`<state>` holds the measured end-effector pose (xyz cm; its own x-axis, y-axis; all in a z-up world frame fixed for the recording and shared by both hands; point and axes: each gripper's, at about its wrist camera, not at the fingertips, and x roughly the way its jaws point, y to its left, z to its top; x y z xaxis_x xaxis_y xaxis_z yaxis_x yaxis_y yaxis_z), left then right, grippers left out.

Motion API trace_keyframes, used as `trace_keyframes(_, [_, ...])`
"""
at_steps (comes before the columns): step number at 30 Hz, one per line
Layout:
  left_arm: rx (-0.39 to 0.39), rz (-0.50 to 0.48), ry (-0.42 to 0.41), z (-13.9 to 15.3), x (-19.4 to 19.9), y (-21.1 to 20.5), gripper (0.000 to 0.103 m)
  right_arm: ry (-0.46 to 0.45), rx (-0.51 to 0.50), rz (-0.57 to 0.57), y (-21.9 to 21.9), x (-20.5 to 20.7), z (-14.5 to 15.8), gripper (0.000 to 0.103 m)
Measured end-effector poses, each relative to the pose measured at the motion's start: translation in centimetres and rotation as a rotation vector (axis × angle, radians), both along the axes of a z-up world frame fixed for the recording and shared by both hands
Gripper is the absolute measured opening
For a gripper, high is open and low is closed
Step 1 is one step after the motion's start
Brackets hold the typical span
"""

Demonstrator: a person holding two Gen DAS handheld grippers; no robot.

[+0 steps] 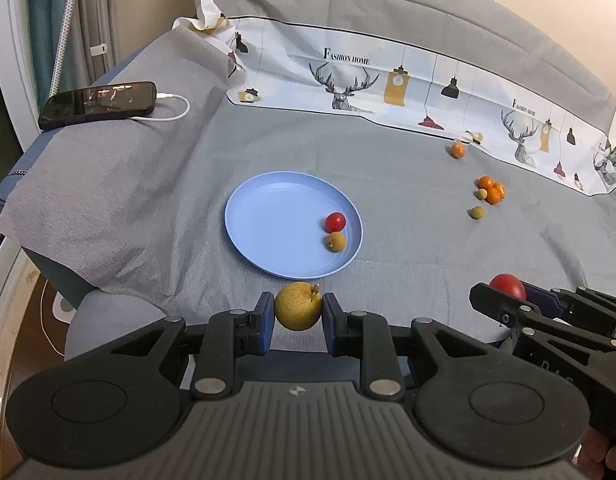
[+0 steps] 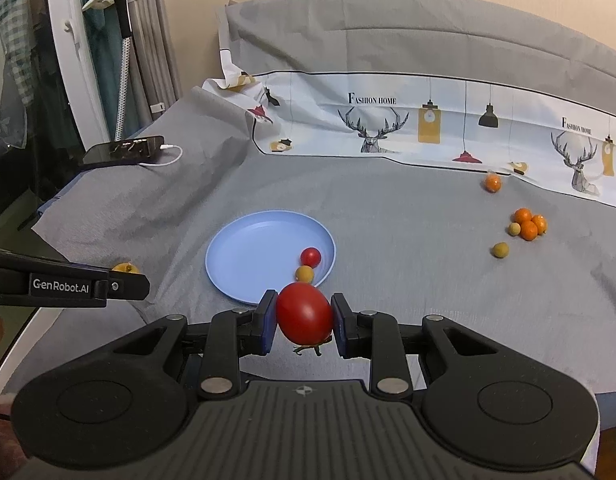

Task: Organize fruits
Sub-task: 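Carry both fruits over the blue plate and open both tools to drop them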

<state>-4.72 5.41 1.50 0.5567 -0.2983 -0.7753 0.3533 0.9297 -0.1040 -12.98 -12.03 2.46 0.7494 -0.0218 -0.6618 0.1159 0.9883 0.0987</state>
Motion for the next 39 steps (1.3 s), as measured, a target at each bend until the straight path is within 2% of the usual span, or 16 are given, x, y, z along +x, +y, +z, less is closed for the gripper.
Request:
trace_keyframes(10, [0.006,0.021,0.028,-0.5,2.2,0.1,0.027,0.023,-0.009,0.004,-0.2,1.2,-1.0,0.030])
trace_keyframes(23, [0.027,0.058,0.033,-0.9,9.4,-1.6,0.027,0.079,0.019,-0.020,-1.2,6.3,-3.2,0.030])
trace_keyframes(29, [0.060,0.062,0.083,-3.4,14.0,-3.6,0.027,0.101,0.039,0.003,-1.4,10.6,-4.9,0.030])
trace_keyframes(39, [0.178,0.049,0.144,-9.5,20.9,-6.9,0.027,0.174,0.042,0.065,-1.7,18.0,-10.5,0.030])
